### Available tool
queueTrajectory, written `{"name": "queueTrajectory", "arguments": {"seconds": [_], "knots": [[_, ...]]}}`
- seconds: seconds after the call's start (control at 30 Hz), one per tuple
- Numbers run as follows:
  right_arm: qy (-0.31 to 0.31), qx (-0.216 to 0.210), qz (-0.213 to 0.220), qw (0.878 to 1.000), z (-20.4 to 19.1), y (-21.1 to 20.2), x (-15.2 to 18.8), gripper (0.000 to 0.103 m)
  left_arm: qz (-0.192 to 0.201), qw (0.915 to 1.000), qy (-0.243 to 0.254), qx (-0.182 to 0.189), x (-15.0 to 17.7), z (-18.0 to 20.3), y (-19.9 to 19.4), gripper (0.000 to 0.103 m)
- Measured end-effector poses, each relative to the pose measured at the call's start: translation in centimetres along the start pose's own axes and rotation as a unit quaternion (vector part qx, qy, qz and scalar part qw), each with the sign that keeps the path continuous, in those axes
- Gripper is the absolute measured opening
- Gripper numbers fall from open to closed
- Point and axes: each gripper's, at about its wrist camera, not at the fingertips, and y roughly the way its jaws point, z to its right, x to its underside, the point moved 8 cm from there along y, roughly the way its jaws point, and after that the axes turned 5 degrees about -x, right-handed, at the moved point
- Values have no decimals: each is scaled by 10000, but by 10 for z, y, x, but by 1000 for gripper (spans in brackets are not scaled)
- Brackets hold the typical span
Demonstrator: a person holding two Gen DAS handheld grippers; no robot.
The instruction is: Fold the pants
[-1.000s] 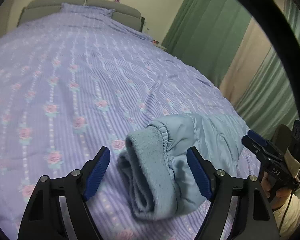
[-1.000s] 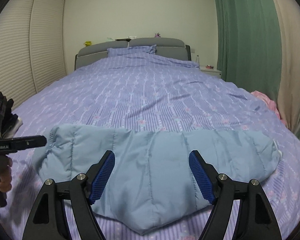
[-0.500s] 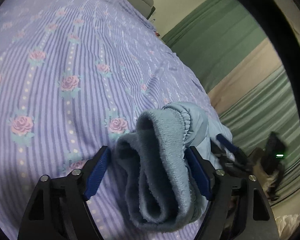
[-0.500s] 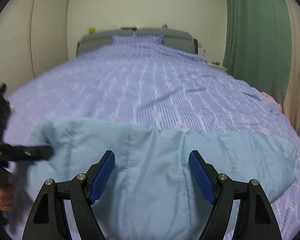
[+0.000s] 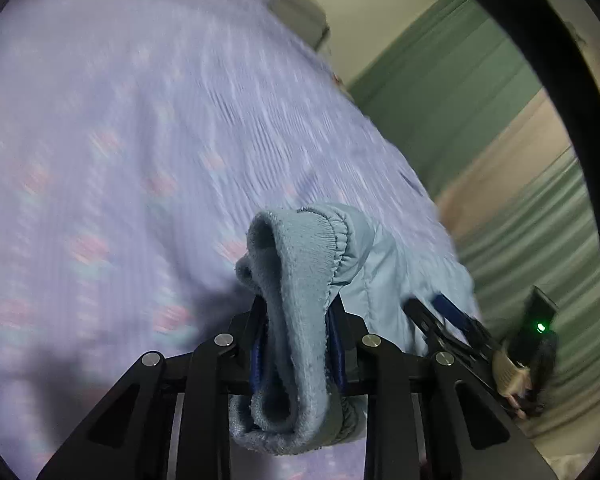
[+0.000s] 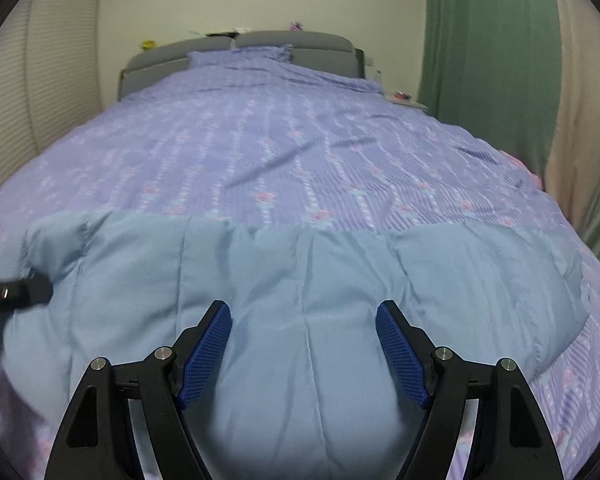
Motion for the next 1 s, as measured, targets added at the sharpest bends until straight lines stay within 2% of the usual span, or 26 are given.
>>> {"name": "queueTrajectory", "arguments": {"seconds": [0.03, 0.1, 0.17, 0.2, 0.27, 0.3, 0.33, 0.37, 0.4, 0.43, 0.5, 0.53, 0.57, 0.67, 0.77, 0.87, 1.0], "knots": [[-62, -76, 18, 9999, -6, -5, 1, 76, 233, 9992, 145, -283, -6, -7, -15, 26], [-173, -150, 55, 9997, -16, -11, 4, 76, 282, 9984, 43, -487, -12, -25, -27, 27], [-309, -305, 38, 9990, -27, -11, 8, 76, -23, 9983, -154, -566, -9, -45, -25, 28], [-332, -277, 36, 9991, -30, -10, 8, 76, -188, 9973, -102, -703, -5, -51, -21, 30], [-459, -192, 82, 9987, -34, -8, 8, 76, -372, 9922, 77, -1186, 3, -60, -14, 37], [-503, -190, 82, 9985, -35, -9, 9, 76, -367, 9903, 116, -1335, 4, -60, -14, 47], [-561, -192, 89, 9982, -35, -10, 9, 76, -288, 9858, 198, -1641, 2, -61, -19, 56], [-609, -167, 126, 9979, -33, -13, 7, 76, -197, 9824, 269, -1836, 0, -58, -24, 60], [-617, -149, 158, 9979, -31, -17, 6, 76, -86, 9781, 343, -2051, -3, -57, -32, 70], [-597, -135, 224, 9979, -27, -23, 4, 76, 87, 9703, 491, -2369, -6, -54, -44, 74], [-467, -72, 433, 9979, -15, -40, -1, 76, 358, 9570, 710, -2788, -9, -46, -63, 76], [-406, -94, 506, 9978, -11, -49, -2, 76, 538, 9476, 884, -3022, -8, -39, -77, 77], [-339, -187, 583, 9976, -8, -58, -2, 77, 633, 9439, 1054, -3064, -7, -26, -82, 77], [-316, -661, 713, 9948, -12, -81, 6, 76, 868, 9412, 1573, -2861, 3, -11, -101, 77], [-482, -1094, 594, 9911, -24, -94, 26, 76, 949, 9391, 1985, -2641, 19, 11, -99, 77], [-718, -1481, 288, 9859, -41, -94, 51, 76, 806, 9409, 2134, -2505, 23, 17, -78, 76], [-933, -1752, -113, 9800, -56, -79, 75, 67, 546, 9493, 2028, -2341, 27, 13, -60, 62]]}}
